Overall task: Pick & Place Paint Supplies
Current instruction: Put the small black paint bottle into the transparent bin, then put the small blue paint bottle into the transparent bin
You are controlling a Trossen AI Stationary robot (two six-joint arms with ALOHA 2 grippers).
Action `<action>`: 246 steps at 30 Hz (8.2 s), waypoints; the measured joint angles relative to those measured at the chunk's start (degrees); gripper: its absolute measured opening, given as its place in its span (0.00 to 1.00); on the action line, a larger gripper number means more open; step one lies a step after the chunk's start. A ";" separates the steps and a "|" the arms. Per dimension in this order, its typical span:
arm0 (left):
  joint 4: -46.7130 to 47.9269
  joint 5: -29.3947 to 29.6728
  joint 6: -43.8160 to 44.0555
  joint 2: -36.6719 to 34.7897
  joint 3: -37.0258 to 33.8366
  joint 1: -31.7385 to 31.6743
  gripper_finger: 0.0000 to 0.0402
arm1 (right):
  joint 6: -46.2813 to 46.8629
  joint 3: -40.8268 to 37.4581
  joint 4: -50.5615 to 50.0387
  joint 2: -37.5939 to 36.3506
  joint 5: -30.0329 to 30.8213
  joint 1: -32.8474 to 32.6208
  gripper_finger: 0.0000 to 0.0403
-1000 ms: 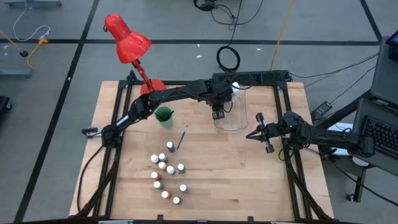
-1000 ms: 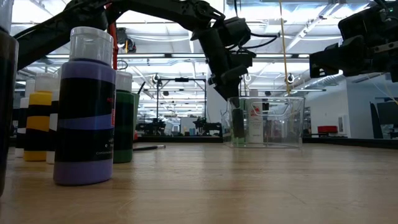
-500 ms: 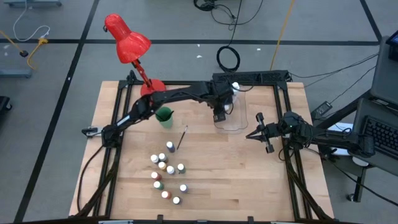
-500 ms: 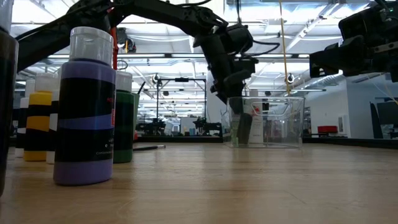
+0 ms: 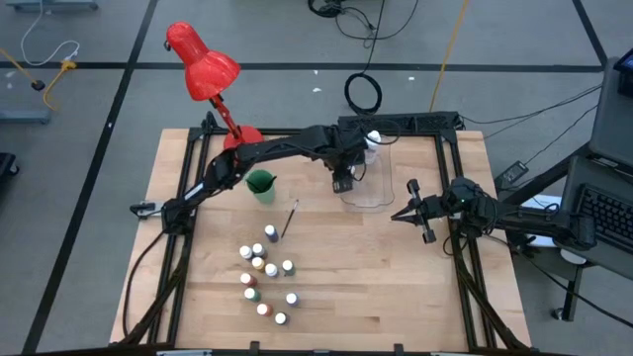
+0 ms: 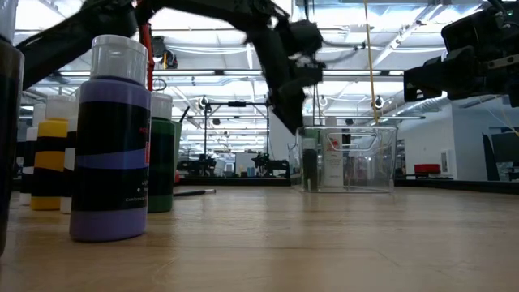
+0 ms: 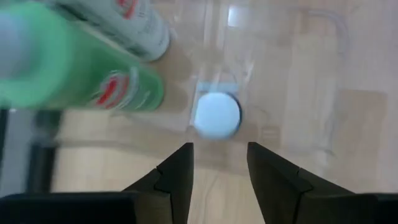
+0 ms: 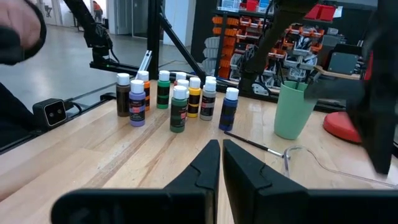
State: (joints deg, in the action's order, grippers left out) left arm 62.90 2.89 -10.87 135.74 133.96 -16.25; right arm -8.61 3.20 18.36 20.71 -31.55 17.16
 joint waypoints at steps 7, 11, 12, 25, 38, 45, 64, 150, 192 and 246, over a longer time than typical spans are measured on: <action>17.80 -0.22 -0.05 -12.70 0.10 3.03 0.38 | -0.09 0.00 -1.07 -0.01 0.00 0.00 0.04; 28.01 -0.15 4.16 -19.20 -0.16 5.31 0.38 | 1.08 0.00 -1.57 0.08 0.04 -0.01 0.04; 27.13 -0.12 6.07 -21.31 -1.08 5.98 0.38 | 1.77 0.00 -1.65 0.22 0.02 -0.01 0.04; 21.68 1.01 20.69 -43.12 -33.10 17.24 0.38 | 3.42 0.00 -3.01 2.44 0.02 -0.01 0.04; -2.96 -2.04 26.64 -48.44 -62.71 18.76 0.38 | 3.39 0.00 -2.33 3.20 0.44 -0.01 0.04; -3.66 -4.20 25.79 -48.47 -64.77 19.04 0.38 | 2.95 -0.01 -2.33 3.21 2.35 -0.01 0.04; -3.38 -2.84 23.33 -46.95 -64.84 22.41 0.57 | 3.79 -0.02 -2.68 3.50 4.52 -0.01 0.04; -9.51 1.63 -9.33 -1.23 0.60 2.56 0.24 | -9.06 -0.02 6.75 3.93 -2.70 -10.33 0.04; -14.01 5.18 -17.77 5.29 0.60 1.60 0.37 | -8.67 -0.02 6.45 4.69 -1.46 -10.31 0.04; -1.12 17.68 13.10 -46.58 -30.89 18.81 0.09 | -4.39 0.00 3.65 5.31 -1.31 -10.34 0.04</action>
State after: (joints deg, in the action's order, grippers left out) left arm 61.78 20.57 2.22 89.15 103.08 2.55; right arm -13.00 3.20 22.01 26.02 -32.86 6.82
